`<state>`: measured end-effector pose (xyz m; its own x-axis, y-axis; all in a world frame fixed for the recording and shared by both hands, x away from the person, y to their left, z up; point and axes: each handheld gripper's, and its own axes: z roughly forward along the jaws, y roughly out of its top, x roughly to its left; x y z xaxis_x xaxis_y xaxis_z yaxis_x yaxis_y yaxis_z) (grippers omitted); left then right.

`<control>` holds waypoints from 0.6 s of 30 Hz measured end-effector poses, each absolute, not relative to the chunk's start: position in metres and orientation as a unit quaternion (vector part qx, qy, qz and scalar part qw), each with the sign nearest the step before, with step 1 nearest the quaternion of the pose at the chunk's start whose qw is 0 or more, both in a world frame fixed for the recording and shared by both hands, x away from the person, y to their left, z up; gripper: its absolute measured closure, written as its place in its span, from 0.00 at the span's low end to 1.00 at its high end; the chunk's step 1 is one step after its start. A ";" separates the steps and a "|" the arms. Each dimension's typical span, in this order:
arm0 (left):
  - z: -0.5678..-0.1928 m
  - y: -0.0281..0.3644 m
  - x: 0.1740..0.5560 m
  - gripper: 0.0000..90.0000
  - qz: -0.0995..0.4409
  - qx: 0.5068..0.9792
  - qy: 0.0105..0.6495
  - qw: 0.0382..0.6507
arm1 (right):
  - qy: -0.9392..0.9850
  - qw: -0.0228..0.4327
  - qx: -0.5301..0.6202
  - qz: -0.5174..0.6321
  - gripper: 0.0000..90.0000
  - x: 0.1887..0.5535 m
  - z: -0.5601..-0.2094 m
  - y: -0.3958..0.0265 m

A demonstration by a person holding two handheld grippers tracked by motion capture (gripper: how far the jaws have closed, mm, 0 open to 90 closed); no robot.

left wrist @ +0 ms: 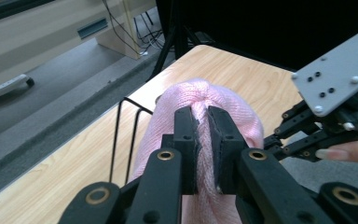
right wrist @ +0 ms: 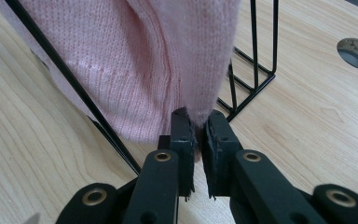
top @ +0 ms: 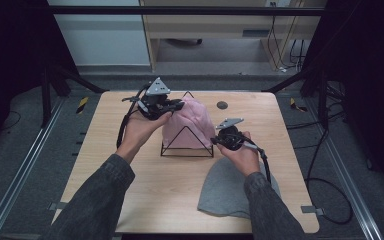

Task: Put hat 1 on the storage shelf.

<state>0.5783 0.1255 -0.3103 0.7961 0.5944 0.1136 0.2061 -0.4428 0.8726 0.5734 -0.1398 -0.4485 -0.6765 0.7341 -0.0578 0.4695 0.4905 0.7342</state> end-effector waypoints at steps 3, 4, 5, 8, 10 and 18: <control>-0.311 0.125 0.577 0.91 0.206 0.825 0.243 0.467 | 0.844 0.186 0.356 0.355 0.93 0.573 -0.449 -0.140; -0.312 0.125 0.576 0.91 0.205 0.825 0.244 0.467 | 0.844 0.185 0.359 0.354 0.93 0.573 -0.450 -0.140; -0.314 0.125 0.576 0.91 0.204 0.826 0.244 0.465 | 0.844 0.186 0.359 0.352 0.93 0.573 -0.451 -0.141; -0.317 0.123 0.574 0.91 0.201 0.827 0.242 0.466 | 0.844 0.186 0.362 0.349 0.92 0.573 -0.454 -0.142; -0.318 0.122 0.571 0.91 0.203 0.827 0.240 0.466 | 0.843 0.184 0.366 0.350 0.92 0.572 -0.456 -0.142; -0.316 0.121 0.566 0.89 0.207 0.823 0.238 0.473 | 0.840 0.193 0.367 0.350 0.80 0.570 -0.455 -0.141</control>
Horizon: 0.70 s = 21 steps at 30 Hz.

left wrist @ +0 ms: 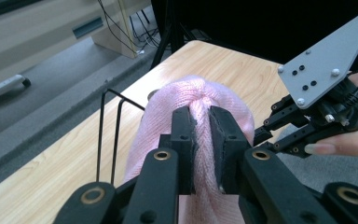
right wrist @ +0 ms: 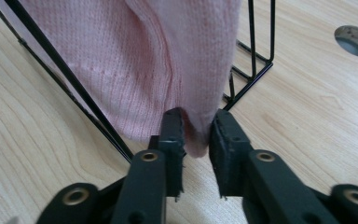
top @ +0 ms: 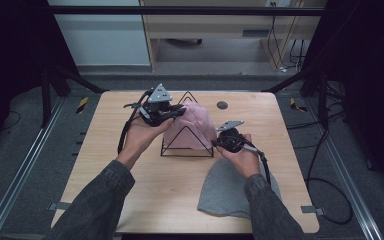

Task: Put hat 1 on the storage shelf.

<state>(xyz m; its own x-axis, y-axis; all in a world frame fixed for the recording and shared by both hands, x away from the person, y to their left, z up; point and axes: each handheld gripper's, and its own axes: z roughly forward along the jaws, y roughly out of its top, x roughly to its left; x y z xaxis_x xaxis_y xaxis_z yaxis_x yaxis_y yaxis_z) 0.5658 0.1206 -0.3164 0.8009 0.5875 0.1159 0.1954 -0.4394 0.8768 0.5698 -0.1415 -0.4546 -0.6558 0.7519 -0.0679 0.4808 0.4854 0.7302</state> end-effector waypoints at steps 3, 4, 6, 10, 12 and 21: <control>-0.314 0.118 0.564 0.89 0.209 0.824 0.234 0.472 | 0.836 0.196 0.369 0.356 0.74 0.567 -0.450 -0.142; -0.313 0.118 0.564 0.90 0.210 0.826 0.233 0.469 | 0.834 0.200 0.370 0.357 0.72 0.566 -0.448 -0.142; -0.313 0.117 0.563 0.90 0.211 0.827 0.233 0.467 | 0.832 0.202 0.372 0.359 0.69 0.564 -0.444 -0.143; -0.316 0.115 0.564 0.91 0.218 0.833 0.235 0.450 | 0.831 0.205 0.373 0.359 0.65 0.560 -0.439 -0.147; -0.317 0.115 0.564 0.92 0.214 0.833 0.236 0.452 | 0.831 0.207 0.372 0.359 0.65 0.559 -0.438 -0.148; -0.324 0.109 0.559 0.92 0.217 0.843 0.225 0.437 | 0.825 0.211 0.385 0.356 0.64 0.555 -0.437 -0.161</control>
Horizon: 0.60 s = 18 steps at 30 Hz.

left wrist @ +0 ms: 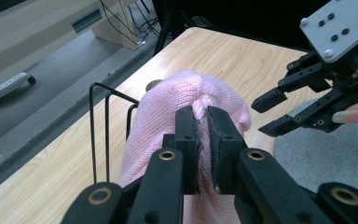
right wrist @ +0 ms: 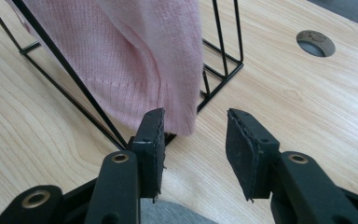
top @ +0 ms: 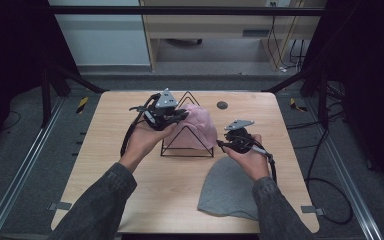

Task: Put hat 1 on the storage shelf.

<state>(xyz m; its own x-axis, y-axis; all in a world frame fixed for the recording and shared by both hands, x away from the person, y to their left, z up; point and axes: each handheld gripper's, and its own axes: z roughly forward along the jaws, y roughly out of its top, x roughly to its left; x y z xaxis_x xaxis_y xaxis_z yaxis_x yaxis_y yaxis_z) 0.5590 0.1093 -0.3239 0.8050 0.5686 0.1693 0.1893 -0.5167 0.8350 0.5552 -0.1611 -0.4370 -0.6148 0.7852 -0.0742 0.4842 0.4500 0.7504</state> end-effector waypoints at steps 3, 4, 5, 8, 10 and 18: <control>-0.326 0.108 0.559 0.92 0.214 0.846 0.224 0.433 | 0.825 0.214 0.384 0.355 0.64 0.554 -0.436 -0.164; -0.327 0.107 0.557 0.92 0.213 0.846 0.223 0.434 | 0.825 0.213 0.385 0.355 0.63 0.553 -0.435 -0.165; -0.327 0.107 0.557 0.92 0.213 0.846 0.223 0.434 | 0.825 0.213 0.385 0.355 0.63 0.553 -0.435 -0.165; -0.328 0.107 0.555 0.92 0.213 0.846 0.227 0.432 | 0.823 0.216 0.388 0.353 0.61 0.550 -0.432 -0.170; -0.329 0.107 0.556 0.91 0.211 0.844 0.234 0.433 | 0.823 0.216 0.391 0.349 0.57 0.548 -0.432 -0.173; -0.330 0.105 0.548 0.57 0.210 0.832 0.255 0.446 | 0.824 0.201 0.415 0.328 0.38 0.539 -0.436 -0.191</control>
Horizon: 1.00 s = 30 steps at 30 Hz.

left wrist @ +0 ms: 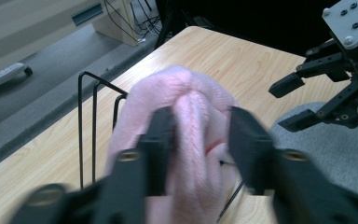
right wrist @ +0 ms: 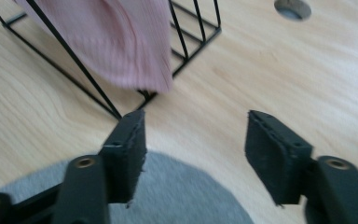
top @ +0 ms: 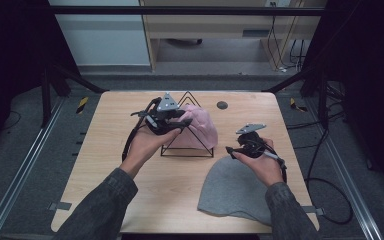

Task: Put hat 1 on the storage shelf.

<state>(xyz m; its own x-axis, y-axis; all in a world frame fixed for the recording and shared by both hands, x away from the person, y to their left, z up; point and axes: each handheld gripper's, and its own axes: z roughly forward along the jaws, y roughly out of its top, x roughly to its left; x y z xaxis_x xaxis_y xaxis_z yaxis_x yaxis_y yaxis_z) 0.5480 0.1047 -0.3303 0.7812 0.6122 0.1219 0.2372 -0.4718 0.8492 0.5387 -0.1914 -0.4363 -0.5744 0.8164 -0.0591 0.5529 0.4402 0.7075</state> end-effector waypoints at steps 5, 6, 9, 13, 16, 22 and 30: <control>-0.329 0.109 0.535 0.33 0.202 0.827 0.262 0.454 | 0.824 0.187 0.438 0.308 0.28 0.535 -0.441 -0.211; -0.328 0.112 0.530 0.29 0.201 0.828 0.262 0.453 | 0.823 0.186 0.441 0.307 0.26 0.535 -0.442 -0.215; -0.328 0.117 0.523 0.22 0.198 0.827 0.266 0.454 | 0.816 0.179 0.456 0.307 0.25 0.535 -0.445 -0.227; -0.337 0.137 0.505 0.13 0.190 0.818 0.278 0.466 | 0.810 0.173 0.479 0.291 0.39 0.537 -0.456 -0.247; -0.345 0.144 0.501 0.12 0.185 0.820 0.284 0.461 | 0.815 0.160 0.485 0.273 0.46 0.539 -0.467 -0.253; -0.370 0.161 0.493 0.12 0.172 0.837 0.304 0.422 | 0.817 0.146 0.491 0.264 0.51 0.537 -0.479 -0.258; -0.382 0.173 0.487 0.12 0.165 0.836 0.317 0.416 | 0.820 0.135 0.491 0.260 0.54 0.535 -0.480 -0.262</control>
<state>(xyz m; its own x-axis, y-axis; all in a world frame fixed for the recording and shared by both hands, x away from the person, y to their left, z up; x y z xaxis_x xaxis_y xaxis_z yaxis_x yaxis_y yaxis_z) 0.4872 0.1729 -0.3817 0.7448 0.6672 0.0129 0.3928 -0.4539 0.7998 0.5345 -0.2618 -0.4801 -0.4805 0.8763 0.0346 0.7358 0.3813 0.5597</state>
